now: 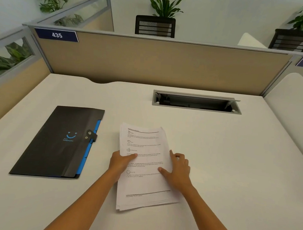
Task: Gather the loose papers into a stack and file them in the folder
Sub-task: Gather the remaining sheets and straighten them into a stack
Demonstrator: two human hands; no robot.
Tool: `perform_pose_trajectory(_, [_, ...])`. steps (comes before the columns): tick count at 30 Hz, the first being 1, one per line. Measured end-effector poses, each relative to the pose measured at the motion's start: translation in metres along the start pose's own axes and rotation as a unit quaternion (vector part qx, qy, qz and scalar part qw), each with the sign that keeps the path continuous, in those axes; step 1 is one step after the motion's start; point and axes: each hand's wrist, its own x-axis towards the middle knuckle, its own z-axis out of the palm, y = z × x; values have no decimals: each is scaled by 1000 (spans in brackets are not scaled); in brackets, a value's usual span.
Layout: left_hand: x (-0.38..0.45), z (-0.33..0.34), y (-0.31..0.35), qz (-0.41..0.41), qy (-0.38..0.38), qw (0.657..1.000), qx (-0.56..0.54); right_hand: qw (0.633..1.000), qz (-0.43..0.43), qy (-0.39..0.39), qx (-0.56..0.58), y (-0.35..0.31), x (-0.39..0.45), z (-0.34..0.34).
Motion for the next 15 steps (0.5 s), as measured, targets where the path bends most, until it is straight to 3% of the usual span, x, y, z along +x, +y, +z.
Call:
perform_pose_trajectory(3, [-5, -1, 3, 22, -19, 1000, -4, 998, 2, -5, 60, 4, 2, -6])
perform_pose_trajectory(5, [-8, -2, 7, 38, -47, 998, -16, 987, 18, 10, 162, 6, 3, -11])
perform_pose_trajectory(8, [-15, -3, 16, 47, -92, 994, -25, 942, 54, 24, 330, 1, 2, -24])
perform_pose_trajectory(11, [-20, -1, 29, 60, -122, 991, -12, 893, 58, -30, 445, -5, 2, -37])
perform_pose_trajectory(15, [-27, 4, 48, 101, -120, 988, -13, 855, 40, -22, 517, -18, -2, -51])
